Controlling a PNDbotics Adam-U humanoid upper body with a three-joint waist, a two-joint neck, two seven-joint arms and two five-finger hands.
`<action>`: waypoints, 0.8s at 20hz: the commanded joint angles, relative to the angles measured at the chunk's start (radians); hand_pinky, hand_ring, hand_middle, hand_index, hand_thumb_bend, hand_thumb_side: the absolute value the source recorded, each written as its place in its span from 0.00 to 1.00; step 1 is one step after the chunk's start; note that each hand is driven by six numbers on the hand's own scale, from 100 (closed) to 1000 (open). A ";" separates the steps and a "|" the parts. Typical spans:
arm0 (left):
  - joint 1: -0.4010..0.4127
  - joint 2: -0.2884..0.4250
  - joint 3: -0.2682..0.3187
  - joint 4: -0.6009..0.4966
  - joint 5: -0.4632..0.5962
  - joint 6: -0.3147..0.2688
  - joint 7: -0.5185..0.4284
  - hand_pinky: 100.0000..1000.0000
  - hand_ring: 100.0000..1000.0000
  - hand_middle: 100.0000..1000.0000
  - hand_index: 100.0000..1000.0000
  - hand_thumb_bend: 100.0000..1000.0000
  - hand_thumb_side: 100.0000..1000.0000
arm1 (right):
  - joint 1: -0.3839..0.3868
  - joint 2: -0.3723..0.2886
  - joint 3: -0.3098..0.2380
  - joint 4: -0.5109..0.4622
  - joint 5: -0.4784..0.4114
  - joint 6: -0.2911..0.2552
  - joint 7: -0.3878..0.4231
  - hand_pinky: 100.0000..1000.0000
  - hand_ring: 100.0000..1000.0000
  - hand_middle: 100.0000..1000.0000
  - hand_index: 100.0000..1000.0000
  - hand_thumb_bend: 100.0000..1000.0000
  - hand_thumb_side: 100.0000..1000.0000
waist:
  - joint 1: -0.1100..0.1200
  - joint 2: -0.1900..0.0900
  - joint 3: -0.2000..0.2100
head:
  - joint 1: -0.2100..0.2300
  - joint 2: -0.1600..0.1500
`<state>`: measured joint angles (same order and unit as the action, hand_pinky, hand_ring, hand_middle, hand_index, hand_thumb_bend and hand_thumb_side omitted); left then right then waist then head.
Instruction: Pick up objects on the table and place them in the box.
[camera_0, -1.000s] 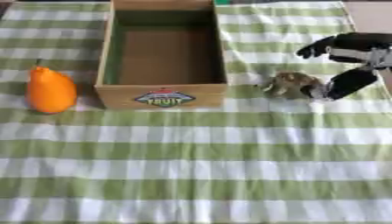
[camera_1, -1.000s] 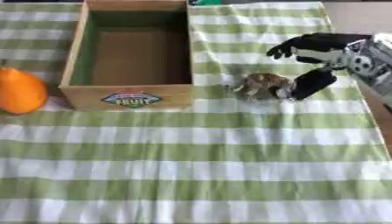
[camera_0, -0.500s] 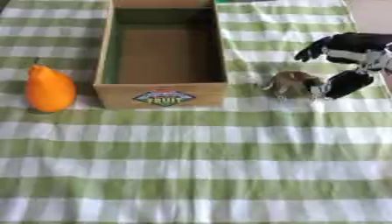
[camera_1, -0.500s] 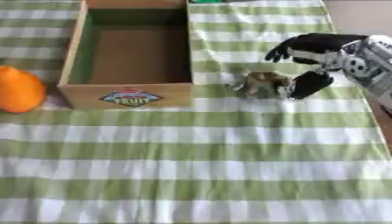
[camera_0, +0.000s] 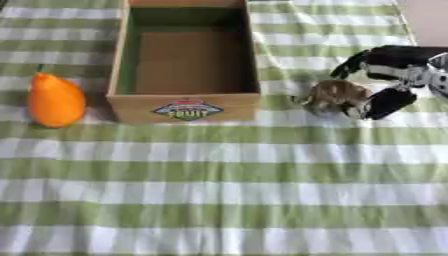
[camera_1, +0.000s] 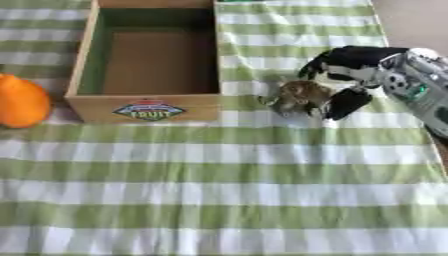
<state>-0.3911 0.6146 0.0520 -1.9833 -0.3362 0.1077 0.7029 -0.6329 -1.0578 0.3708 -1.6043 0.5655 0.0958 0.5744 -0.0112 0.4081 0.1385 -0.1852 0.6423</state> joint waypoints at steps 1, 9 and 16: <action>-0.014 0.015 0.004 -0.017 0.005 -0.005 -0.001 0.72 0.80 0.73 0.81 0.00 1.00 | -0.019 -0.014 -0.007 0.023 0.030 0.021 0.003 0.74 0.86 0.75 0.90 0.16 0.35 | 0.000 -0.017 0.002 | -0.002 -0.001; -0.012 0.014 0.007 -0.017 0.007 -0.007 0.001 0.72 0.79 0.72 0.81 0.00 0.99 | -0.030 0.009 0.017 0.054 0.070 0.022 -0.005 0.70 0.83 0.63 0.79 0.11 0.32 | -0.001 -0.012 0.008 | -0.006 -0.004; -0.012 0.016 0.009 -0.017 0.006 -0.008 0.004 0.72 0.79 0.72 0.81 0.00 0.99 | -0.029 0.010 0.024 0.037 0.061 0.026 -0.023 0.66 0.76 0.50 0.65 0.00 0.30 | -0.001 -0.012 0.007 | -0.009 -0.004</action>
<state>-0.3933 0.6071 0.0519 -1.9833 -0.3335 0.1025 0.7040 -0.6566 -1.0250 0.3955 -1.5562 0.6291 0.1205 0.5567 -0.0145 0.4141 0.1457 -0.1914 0.6417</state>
